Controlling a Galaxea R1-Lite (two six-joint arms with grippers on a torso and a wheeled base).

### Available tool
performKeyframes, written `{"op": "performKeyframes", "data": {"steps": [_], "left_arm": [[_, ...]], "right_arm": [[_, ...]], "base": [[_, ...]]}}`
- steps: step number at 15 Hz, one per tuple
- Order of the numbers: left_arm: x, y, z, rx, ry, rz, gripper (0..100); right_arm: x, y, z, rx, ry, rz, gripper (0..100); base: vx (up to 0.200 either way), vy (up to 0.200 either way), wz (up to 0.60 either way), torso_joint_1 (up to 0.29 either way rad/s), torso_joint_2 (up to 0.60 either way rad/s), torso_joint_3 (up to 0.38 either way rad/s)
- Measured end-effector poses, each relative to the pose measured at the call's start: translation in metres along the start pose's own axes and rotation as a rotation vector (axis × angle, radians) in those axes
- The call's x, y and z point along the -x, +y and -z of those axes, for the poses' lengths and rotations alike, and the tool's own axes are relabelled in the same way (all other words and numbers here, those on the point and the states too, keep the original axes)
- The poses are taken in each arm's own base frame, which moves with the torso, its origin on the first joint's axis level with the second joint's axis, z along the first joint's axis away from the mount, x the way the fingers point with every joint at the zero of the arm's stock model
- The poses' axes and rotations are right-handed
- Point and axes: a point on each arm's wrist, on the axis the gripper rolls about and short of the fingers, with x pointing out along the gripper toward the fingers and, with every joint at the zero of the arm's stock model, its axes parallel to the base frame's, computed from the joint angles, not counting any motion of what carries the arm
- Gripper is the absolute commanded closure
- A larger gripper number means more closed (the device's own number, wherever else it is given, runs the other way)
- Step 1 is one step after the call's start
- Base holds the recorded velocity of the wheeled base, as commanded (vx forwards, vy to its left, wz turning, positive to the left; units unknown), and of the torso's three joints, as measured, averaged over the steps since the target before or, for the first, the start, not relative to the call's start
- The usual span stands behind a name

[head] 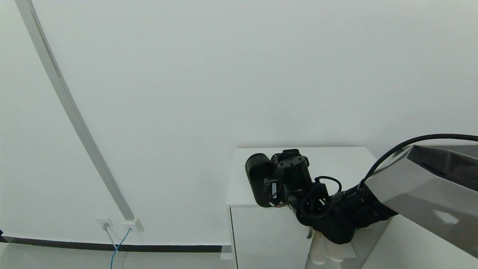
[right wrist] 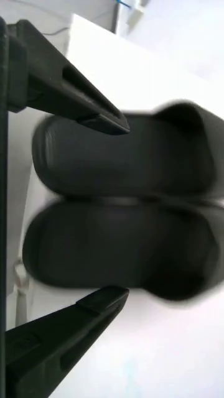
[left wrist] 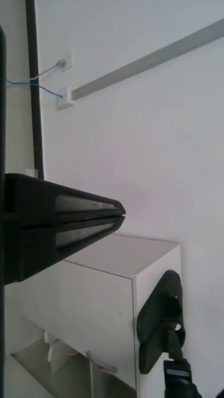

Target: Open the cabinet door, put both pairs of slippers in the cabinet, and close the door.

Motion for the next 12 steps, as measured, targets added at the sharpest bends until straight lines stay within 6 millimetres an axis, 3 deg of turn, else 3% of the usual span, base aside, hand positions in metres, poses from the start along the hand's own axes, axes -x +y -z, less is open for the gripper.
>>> {"op": "performKeyframes", "data": {"steps": [5, 12], "left_arm": [[0.0, 0.0, 0.0, 0.0, 0.0, 0.001, 100], [0.0, 0.0, 0.0, 0.001, 0.0, 0.001, 100]], "right_arm": [[-0.033, 0.004, 0.007, -0.007, -0.031, 0.005, 0], [-0.103, -0.001, 0.005, 0.007, -0.117, 0.063, 0]], "base": [[0.0, 0.0, 0.0, 0.0, 0.0, 0.0], [0.0, 0.0, 0.0, 0.0, 0.0, 0.0]]}}
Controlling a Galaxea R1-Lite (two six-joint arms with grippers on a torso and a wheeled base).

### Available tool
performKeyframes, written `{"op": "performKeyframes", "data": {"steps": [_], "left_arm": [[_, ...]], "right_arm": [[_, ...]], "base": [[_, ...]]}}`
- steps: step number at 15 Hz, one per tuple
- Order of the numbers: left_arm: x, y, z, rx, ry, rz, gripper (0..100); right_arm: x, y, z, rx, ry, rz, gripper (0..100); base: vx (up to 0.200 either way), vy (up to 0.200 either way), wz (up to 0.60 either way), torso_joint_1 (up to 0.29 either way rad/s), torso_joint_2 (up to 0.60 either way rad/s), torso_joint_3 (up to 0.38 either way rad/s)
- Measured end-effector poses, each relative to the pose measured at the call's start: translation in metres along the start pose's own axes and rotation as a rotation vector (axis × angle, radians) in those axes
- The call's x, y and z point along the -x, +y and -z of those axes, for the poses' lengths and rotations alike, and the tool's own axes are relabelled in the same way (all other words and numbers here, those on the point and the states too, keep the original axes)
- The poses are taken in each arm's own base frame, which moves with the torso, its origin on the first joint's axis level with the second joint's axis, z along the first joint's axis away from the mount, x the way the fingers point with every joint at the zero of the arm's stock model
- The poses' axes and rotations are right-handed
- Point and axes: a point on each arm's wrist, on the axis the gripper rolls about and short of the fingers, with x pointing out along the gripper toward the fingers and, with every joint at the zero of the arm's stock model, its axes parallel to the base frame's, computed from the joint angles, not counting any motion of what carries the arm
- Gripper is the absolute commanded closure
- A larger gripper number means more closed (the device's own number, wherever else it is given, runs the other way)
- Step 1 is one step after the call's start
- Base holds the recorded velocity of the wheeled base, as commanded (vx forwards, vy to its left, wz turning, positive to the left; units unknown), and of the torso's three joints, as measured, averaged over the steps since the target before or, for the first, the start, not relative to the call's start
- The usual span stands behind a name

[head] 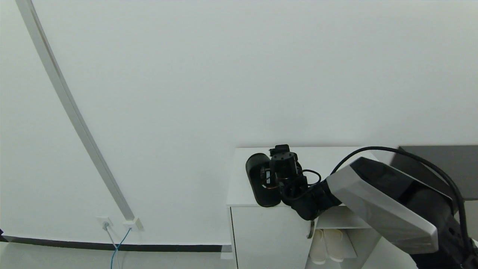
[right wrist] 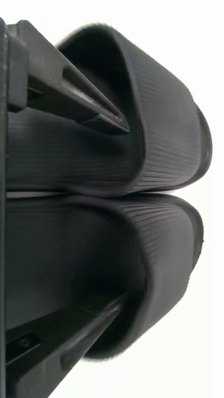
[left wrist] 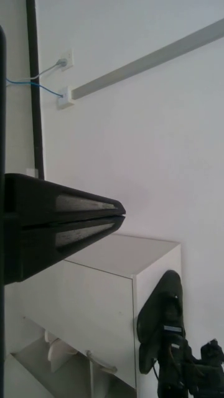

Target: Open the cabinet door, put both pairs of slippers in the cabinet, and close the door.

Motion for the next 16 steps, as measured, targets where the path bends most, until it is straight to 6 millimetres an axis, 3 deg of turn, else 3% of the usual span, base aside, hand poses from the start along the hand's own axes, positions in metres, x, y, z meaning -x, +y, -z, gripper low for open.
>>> {"op": "performKeyframes", "data": {"steps": [3, 4, 11, 16], "left_arm": [[0.0, 0.0, 0.0, 0.0, 0.0, -0.001, 100], [0.0, 0.0, 0.0, 0.0, 0.0, 0.0, 100], [0.0, 0.0, 0.0, 0.001, 0.0, -0.001, 100], [0.0, 0.0, 0.0, 0.004, 0.0, -0.001, 100]], "right_arm": [[-0.017, 0.003, 0.007, -0.008, -0.012, 0.008, 0], [-0.021, 0.004, 0.008, -0.011, -0.015, 0.009, 100], [-0.027, 0.005, 0.017, -0.014, -0.017, 0.011, 100], [-0.02, 0.002, 0.009, -0.01, -0.011, 0.011, 100]], "base": [[0.0, 0.0, 0.0, 0.0, 0.0, 0.0], [0.0, 0.0, 0.0, 0.0, 0.0, 0.0], [0.0, 0.0, 0.0, 0.0, 0.0, 0.0], [0.0, 0.0, 0.0, 0.0, 0.0, 0.0]]}}
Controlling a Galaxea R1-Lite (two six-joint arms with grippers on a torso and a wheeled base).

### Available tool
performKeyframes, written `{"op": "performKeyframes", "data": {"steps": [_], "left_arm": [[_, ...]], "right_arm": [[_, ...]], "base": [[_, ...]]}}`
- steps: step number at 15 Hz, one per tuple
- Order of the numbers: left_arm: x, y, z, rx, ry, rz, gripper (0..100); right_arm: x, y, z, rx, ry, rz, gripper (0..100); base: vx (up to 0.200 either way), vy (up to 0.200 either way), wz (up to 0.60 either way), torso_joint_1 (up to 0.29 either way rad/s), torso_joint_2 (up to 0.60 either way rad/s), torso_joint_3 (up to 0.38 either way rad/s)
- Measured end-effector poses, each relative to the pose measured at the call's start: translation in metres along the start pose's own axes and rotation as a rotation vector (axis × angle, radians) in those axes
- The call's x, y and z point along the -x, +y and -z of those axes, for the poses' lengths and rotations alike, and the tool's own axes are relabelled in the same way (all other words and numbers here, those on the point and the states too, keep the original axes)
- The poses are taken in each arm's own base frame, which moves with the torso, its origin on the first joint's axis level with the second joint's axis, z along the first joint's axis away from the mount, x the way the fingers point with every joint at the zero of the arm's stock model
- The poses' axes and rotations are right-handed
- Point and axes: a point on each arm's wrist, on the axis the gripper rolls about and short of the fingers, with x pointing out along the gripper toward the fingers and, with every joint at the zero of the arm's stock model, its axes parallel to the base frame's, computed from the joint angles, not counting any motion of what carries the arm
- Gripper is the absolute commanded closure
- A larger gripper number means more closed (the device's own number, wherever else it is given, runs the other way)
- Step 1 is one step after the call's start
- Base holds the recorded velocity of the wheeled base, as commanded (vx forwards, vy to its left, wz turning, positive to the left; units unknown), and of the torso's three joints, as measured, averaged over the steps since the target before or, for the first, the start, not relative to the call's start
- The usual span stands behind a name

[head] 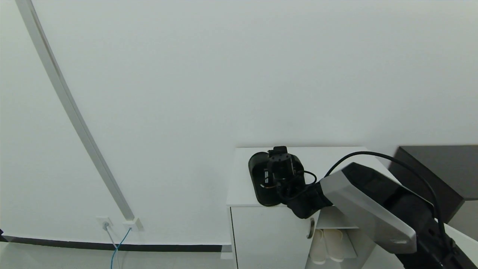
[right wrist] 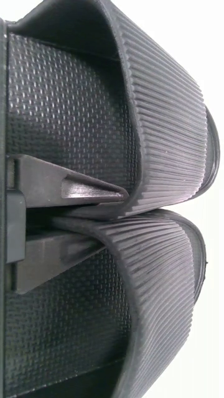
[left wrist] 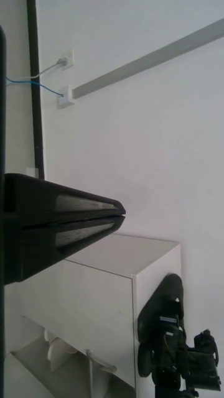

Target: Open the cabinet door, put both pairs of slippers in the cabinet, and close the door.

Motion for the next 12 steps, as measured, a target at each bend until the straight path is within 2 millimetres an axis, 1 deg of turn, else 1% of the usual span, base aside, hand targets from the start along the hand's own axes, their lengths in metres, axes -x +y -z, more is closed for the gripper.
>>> {"op": "performKeyframes", "data": {"steps": [3, 5, 8, 10, 12], "left_arm": [[0.0, 0.0, 0.0, 0.0, -0.001, -0.001, 100], [0.0, 0.0, 0.0, 0.0, -0.001, -0.002, 100], [0.0, 0.0, 0.0, 0.0, 0.0, -0.001, 100], [0.0, 0.0, 0.0, 0.0, 0.0, 0.0, 100], [0.0, 0.0, 0.0, 0.0, 0.0, -0.001, 100]], "right_arm": [[0.017, -0.004, -0.015, -0.006, -0.009, -0.023, 100], [0.037, -0.009, -0.025, -0.002, -0.001, -0.06, 100], [0.081, -0.02, -0.039, 0.023, 0.023, -0.172, 100], [0.113, -0.031, -0.045, 0.062, 0.017, -0.27, 100], [0.141, -0.043, -0.051, 0.082, -0.007, -0.354, 100]], "base": [[0.0, 0.0, 0.0, 0.0, 0.0, 0.0], [0.0, 0.0, 0.0, 0.0, 0.0, 0.0], [0.0, 0.0, 0.0, 0.0, 0.0, 0.0], [0.0, 0.0, 0.0, 0.0, 0.0, 0.0], [0.0, 0.0, 0.0, 0.0, 0.0, 0.0]]}}
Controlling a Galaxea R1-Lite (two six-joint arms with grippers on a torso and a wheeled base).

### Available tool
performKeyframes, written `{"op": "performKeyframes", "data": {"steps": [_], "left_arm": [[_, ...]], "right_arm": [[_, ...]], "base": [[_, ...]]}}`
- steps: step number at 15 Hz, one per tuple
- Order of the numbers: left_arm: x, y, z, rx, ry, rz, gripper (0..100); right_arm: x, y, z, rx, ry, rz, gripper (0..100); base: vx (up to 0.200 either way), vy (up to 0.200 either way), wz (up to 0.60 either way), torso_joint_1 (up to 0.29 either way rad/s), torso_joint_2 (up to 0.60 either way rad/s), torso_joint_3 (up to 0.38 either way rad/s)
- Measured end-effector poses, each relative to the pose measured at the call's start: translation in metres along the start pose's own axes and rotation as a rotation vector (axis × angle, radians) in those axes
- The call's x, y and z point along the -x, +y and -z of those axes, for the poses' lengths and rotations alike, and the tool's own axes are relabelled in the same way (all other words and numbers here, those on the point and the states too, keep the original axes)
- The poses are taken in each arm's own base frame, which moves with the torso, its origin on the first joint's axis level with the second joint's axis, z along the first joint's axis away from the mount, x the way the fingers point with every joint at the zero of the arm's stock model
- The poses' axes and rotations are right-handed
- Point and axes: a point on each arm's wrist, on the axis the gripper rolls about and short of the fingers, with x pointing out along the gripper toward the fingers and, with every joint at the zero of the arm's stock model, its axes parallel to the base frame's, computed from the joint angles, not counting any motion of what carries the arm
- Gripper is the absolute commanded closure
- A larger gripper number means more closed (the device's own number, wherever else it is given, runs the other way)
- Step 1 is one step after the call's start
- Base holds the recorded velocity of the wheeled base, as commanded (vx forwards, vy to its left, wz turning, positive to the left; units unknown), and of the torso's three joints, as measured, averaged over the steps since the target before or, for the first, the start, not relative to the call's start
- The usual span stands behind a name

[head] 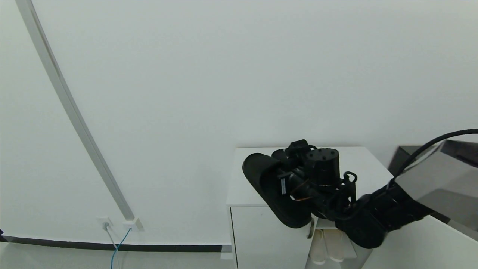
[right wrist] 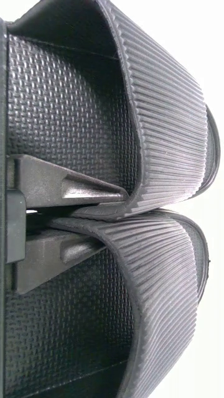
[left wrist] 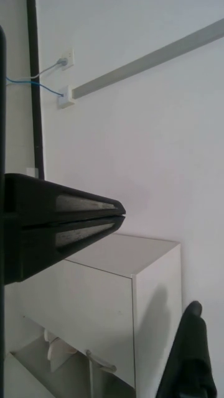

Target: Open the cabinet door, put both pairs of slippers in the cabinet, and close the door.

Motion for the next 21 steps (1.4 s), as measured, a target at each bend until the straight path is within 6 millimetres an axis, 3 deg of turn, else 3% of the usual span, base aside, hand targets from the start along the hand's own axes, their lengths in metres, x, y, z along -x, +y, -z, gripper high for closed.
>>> {"op": "performKeyframes", "data": {"steps": [2, 5, 11, 15, 21], "left_arm": [[0.0, 0.0, 0.0, 0.0, 0.0, 0.0, 100], [0.0, 0.0, 0.0, 0.0, 0.0, 0.0, 100], [0.0, 0.0, 0.0, 0.0, 0.0, 0.0, 100], [0.0, 0.0, 0.0, 0.0, 0.0, 0.001, 100], [0.0, 0.0, 0.0, 0.0, 0.0, 0.001, 100]], "right_arm": [[0.026, -0.003, -0.002, 0.051, -0.017, -0.129, 100], [0.048, -0.013, -0.01, 0.131, -0.146, -0.238, 100], [0.054, -0.024, -0.01, 0.133, -0.154, -0.237, 100], [0.057, -0.034, -0.013, 0.143, -0.156, -0.273, 100], [0.079, -0.063, -0.002, 0.221, -0.076, -0.407, 100]], "base": [[0.0, 0.0, 0.0, 0.0, 0.0, 0.0], [0.0, 0.0, 0.0, 0.0, 0.0, 0.0], [0.0, 0.0, 0.0, 0.0, 0.0, 0.0], [-0.2, 0.0, 0.0, 0.004, 0.0, -0.001], [-0.033, 0.0, 0.0, 0.004, 0.0, 0.0]]}}
